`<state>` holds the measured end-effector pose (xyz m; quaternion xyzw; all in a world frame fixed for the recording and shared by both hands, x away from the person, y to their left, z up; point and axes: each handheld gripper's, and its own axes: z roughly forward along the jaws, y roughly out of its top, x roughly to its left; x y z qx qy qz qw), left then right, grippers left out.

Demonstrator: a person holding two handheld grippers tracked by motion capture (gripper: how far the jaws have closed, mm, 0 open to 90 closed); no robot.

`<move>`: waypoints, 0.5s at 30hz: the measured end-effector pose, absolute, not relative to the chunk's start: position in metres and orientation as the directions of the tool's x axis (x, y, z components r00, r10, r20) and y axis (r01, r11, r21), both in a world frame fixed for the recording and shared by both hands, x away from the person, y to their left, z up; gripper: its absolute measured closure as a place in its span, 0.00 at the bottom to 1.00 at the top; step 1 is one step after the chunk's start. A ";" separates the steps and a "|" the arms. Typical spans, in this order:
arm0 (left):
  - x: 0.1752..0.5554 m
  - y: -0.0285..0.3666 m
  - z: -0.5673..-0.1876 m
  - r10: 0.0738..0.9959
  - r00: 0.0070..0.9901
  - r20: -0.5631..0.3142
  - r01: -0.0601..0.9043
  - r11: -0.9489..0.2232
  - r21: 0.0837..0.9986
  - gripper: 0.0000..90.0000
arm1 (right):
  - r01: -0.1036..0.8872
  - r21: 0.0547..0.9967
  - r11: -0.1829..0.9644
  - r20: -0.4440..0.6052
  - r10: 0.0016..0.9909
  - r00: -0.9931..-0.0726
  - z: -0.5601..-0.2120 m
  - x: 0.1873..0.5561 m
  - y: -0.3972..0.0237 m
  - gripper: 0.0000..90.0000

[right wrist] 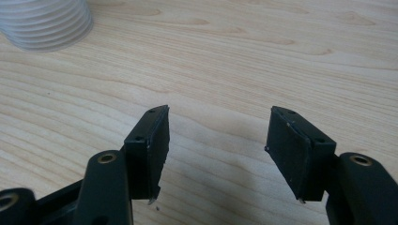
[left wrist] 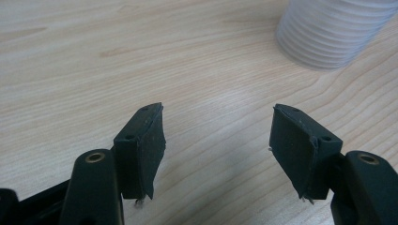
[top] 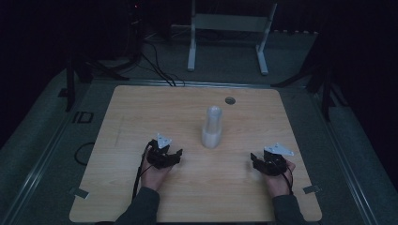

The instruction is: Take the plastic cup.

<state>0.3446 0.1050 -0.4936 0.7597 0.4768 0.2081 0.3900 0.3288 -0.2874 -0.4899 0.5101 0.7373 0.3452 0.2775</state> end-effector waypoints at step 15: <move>0.343 0.100 -0.490 0.873 0.481 -0.078 0.572 -0.246 0.782 0.40 | 0.547 0.800 0.245 -0.040 0.932 -0.360 -0.484 0.326 -0.280 0.43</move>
